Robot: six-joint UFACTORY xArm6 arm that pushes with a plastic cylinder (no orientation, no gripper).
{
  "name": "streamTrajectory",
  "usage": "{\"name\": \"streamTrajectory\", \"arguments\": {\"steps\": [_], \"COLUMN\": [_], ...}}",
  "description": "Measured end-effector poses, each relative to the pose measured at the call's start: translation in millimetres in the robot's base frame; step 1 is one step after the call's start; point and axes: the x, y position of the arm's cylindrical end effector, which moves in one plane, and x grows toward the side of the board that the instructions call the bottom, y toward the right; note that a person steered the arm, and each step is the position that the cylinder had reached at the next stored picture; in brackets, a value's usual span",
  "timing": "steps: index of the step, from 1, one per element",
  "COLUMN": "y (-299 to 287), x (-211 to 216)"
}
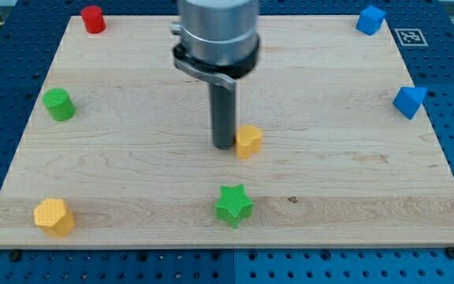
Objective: Slide the yellow heart to the bottom right of the board
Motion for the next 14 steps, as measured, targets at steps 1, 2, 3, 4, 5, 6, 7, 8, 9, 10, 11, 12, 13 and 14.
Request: {"name": "streamTrajectory", "arguments": {"steps": [1, 2, 3, 4, 5, 6, 7, 8, 9, 10, 11, 12, 13, 14], "y": [36, 50, 55, 78, 94, 122, 145, 144, 143, 137, 130, 138, 151, 169], "x": [17, 3, -25, -23, -4, 3, 20, 29, 33, 36, 48, 72, 88, 92]}}
